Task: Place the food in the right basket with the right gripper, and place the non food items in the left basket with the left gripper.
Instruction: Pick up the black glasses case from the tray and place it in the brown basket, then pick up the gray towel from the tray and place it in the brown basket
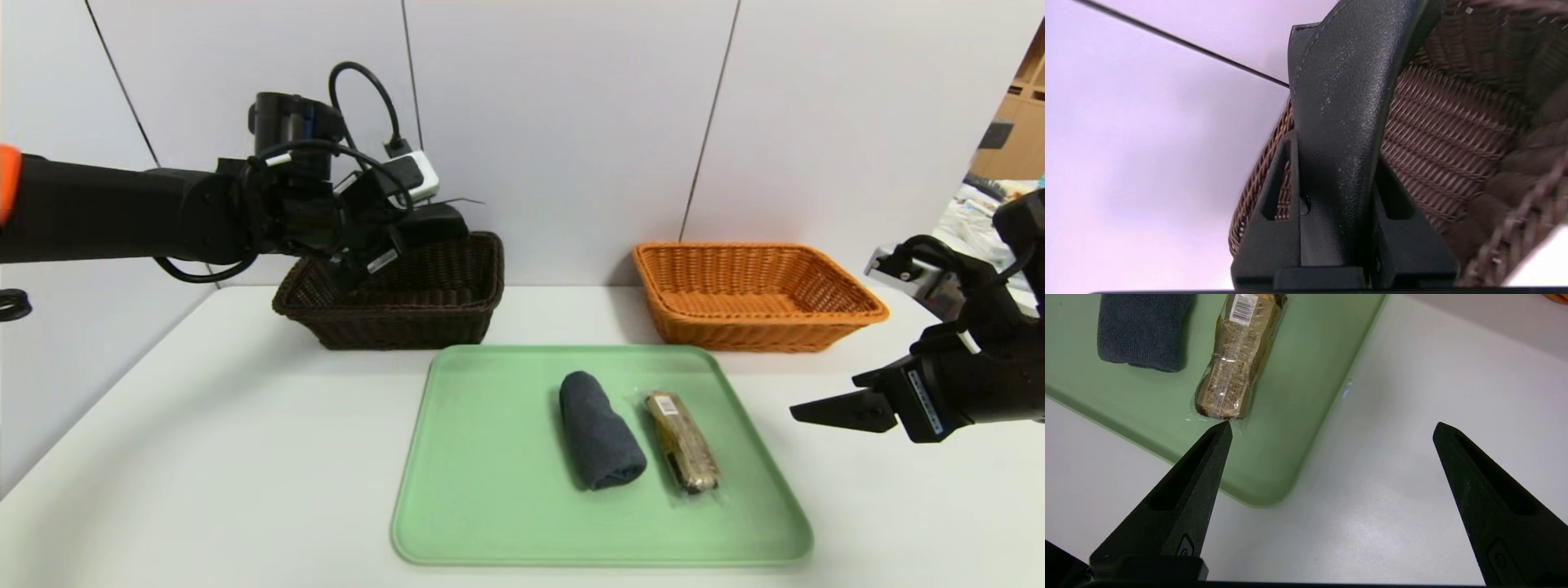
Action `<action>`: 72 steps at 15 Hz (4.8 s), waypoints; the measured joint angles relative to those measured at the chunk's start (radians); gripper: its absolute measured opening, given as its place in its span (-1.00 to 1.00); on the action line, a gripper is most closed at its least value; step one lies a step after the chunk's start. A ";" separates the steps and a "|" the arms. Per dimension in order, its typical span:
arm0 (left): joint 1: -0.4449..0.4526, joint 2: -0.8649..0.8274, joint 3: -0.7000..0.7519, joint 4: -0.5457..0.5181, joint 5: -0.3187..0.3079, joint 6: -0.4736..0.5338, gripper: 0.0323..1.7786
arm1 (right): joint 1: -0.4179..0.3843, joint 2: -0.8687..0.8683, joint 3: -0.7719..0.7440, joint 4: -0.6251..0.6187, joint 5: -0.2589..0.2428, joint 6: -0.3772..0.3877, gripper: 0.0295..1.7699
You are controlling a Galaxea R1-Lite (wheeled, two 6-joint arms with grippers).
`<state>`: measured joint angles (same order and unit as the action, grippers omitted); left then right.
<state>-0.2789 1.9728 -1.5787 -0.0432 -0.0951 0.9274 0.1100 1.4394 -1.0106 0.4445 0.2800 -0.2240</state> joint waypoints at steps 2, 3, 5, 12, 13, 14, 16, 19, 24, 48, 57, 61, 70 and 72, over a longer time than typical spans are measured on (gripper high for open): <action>0.017 0.041 -0.031 0.001 -0.001 0.039 -0.56 | 0.000 -0.003 0.015 -0.004 0.000 0.001 0.92; 0.025 0.060 -0.052 0.001 -0.001 0.053 -0.56 | 0.000 -0.004 0.025 -0.018 -0.001 0.002 0.92; 0.039 0.099 -0.100 0.001 -0.001 0.068 -0.56 | 0.000 -0.008 0.049 -0.062 -0.001 0.001 0.92; 0.053 0.205 -0.179 0.014 -0.007 0.076 -0.56 | 0.000 -0.005 0.063 -0.074 -0.001 0.023 0.92; 0.054 0.208 -0.180 0.015 -0.014 0.074 -0.56 | 0.000 -0.005 0.063 -0.074 -0.001 0.027 0.92; 0.054 0.209 -0.183 0.015 -0.019 0.073 -0.56 | 0.000 -0.005 0.063 -0.072 0.000 0.027 0.92; 0.053 0.210 -0.186 0.015 -0.022 0.073 -0.56 | 0.000 -0.006 0.064 -0.074 0.000 0.027 0.92; 0.053 0.210 -0.186 0.020 -0.024 0.073 -0.25 | 0.000 -0.006 0.063 -0.073 -0.001 0.028 0.92; 0.052 0.197 -0.186 0.023 -0.024 0.066 0.30 | 0.000 -0.006 0.064 -0.074 0.000 0.031 0.92; -0.581 -0.041 -0.020 0.391 0.462 -1.015 0.88 | -0.017 -0.015 0.096 -0.146 0.000 0.066 0.92; -0.691 0.094 -0.077 0.391 0.560 -1.279 0.90 | -0.022 0.003 0.099 -0.152 0.002 0.066 0.92; -0.698 0.162 -0.091 0.392 0.592 -1.355 0.90 | -0.029 0.004 0.106 -0.152 0.002 0.066 0.92; -0.698 0.240 -0.108 0.394 0.591 -1.426 0.90 | -0.032 0.004 0.113 -0.153 0.004 0.066 0.92; -0.698 0.244 -0.108 0.394 0.590 -1.432 0.90 | -0.036 0.004 0.113 -0.153 0.004 0.066 0.92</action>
<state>-0.9770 2.2168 -1.6866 0.3506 0.4945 -0.5047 0.0740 1.4436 -0.8972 0.2915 0.2836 -0.1583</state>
